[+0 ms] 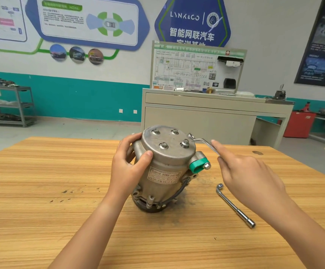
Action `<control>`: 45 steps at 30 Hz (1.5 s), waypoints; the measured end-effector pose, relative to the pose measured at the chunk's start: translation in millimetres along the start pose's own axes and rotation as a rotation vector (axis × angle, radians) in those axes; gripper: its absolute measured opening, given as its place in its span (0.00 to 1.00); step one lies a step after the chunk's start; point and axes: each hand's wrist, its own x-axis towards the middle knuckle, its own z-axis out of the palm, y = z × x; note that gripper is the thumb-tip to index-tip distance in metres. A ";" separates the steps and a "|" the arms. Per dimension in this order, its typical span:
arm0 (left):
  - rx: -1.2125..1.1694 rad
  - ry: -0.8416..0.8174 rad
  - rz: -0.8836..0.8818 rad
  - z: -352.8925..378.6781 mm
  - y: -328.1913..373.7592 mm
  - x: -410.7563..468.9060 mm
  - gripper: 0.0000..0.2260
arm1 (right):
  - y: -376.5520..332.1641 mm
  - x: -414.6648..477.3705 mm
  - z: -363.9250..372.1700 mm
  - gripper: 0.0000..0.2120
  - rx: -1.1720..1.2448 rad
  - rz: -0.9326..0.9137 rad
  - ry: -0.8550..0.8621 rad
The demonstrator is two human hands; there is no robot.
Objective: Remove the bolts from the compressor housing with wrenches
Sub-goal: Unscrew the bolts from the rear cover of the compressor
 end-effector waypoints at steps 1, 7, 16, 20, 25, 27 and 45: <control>0.001 0.000 0.003 -0.3 0.3 0.0 0.16 | -1.8 -0.1 -1.4 0.23 -0.008 0.004 -0.023; 0.006 -0.007 0.000 -1.1 -0.2 -1.2 0.17 | -17.5 2.1 -17.1 0.27 -0.231 -0.024 -0.095; 0.030 0.001 -0.009 4.7 1.1 1.2 0.17 | -27.9 2.1 -19.4 0.25 -0.509 -0.053 -0.023; 0.000 0.003 -0.014 0.1 -0.5 0.2 0.17 | 14.3 15.4 4.6 0.16 -0.273 -0.237 0.392; 0.002 -0.035 -0.015 -4.8 -0.3 3.6 0.17 | 29.2 67.1 33.7 0.15 -0.117 -0.353 0.516; 0.004 -0.039 -0.019 -5.0 -0.3 4.5 0.17 | 22.3 91.5 34.9 0.12 -0.155 -0.414 0.537; 0.049 0.009 -0.001 0.1 -4.9 1.7 0.16 | 22.2 71.6 6.6 0.10 0.291 -0.156 0.436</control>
